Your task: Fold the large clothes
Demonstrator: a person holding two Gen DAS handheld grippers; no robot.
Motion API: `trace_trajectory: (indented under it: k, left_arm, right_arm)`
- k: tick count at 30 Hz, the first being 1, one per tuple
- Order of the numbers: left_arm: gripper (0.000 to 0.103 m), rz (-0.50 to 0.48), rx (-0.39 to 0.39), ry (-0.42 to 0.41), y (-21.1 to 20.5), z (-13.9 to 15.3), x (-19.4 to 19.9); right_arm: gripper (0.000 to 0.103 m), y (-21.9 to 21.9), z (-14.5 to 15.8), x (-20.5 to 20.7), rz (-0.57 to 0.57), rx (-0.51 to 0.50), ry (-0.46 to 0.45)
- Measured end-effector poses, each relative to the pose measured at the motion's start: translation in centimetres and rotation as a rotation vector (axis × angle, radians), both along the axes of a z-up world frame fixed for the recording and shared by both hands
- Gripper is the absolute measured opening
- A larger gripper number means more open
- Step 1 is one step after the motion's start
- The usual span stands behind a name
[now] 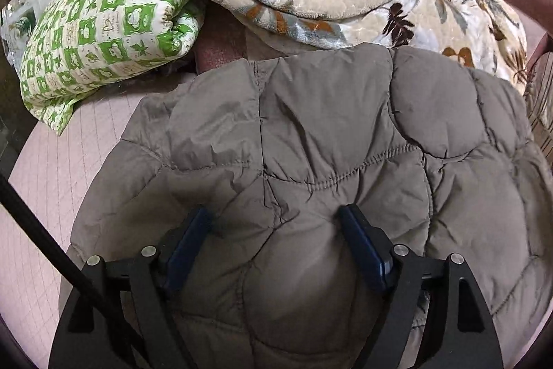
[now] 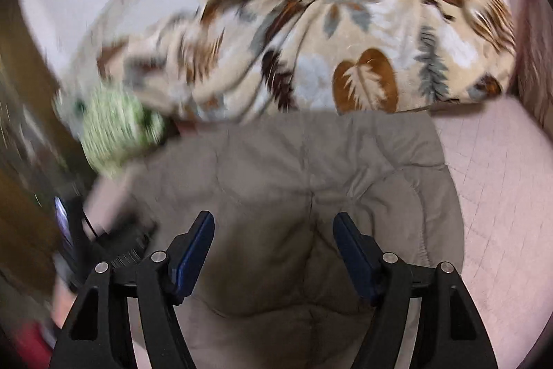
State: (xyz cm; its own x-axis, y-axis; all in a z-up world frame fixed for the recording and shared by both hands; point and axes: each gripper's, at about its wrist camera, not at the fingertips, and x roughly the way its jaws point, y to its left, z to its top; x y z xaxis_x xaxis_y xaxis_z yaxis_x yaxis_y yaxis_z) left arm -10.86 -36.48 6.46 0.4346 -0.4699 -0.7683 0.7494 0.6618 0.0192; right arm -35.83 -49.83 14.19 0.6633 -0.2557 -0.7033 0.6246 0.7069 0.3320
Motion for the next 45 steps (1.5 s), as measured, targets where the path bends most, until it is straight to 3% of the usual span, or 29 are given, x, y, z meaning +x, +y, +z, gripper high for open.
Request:
trace_trajectory:
  k: [3, 6, 11, 17, 19, 21, 24, 29, 32, 34, 45]
  left_arm:
    - [0.08, 0.004, 0.0, -0.008, -0.2, -0.4, 0.1]
    - [0.082, 0.0, -0.005, -0.002, -0.5, -0.8, 0.4]
    - [0.088, 0.016, -0.01, 0.01, -1.3, -2.1, 1.4]
    - [0.09, 0.066, 0.065, -0.014, -1.9, -1.6, 1.0]
    - [0.087, 0.068, 0.03, 0.023, 0.1, 0.2, 0.1]
    - [0.087, 0.039, -0.064, 0.05, 3.3, 2.4, -1.5]
    - [0.087, 0.044, -0.15, -0.021, 8.8, 5.1, -5.1]
    - [0.087, 0.082, -0.181, -0.085, 15.4, 5.5, -10.3]
    - [0.087, 0.119, -0.163, -0.14, 18.2, 4.7, -12.2]
    - [0.087, 0.134, -0.175, -0.134, 19.2, 4.4, -12.4]
    - [0.087, 0.186, -0.167, -0.152, 17.4, 2.5, -8.8]
  right_arm:
    - [0.072, -0.2, -4.0, 1.2, -0.004, -0.014, 0.126]
    - [0.074, -1.1, -7.1, 1.8, 0.006, 0.03, 0.171]
    - [0.079, -1.9, -8.6, 3.0, -0.012, 0.008, 0.224]
    - [0.08, -2.5, -8.3, 3.3, -0.057, 0.032, 0.274]
    - [0.08, -1.8, -6.3, 1.8, -0.087, 0.06, 0.224]
    - [0.08, -0.2, -4.2, -0.2, -0.08, 0.077, 0.123]
    - [0.08, 4.6, -0.2, -4.9, -0.1, 0.007, -0.003]
    - [0.08, 11.6, 0.6, -10.2, -0.146, 0.002, -0.121]
    - [0.08, 13.9, -0.8, -10.9, -0.148, -0.026, -0.084]
    - [0.08, 14.2, -1.1, -10.9, -0.131, -0.05, -0.062]
    - [0.08, 12.3, -2.4, -10.2, -0.167, -0.1, -0.061]
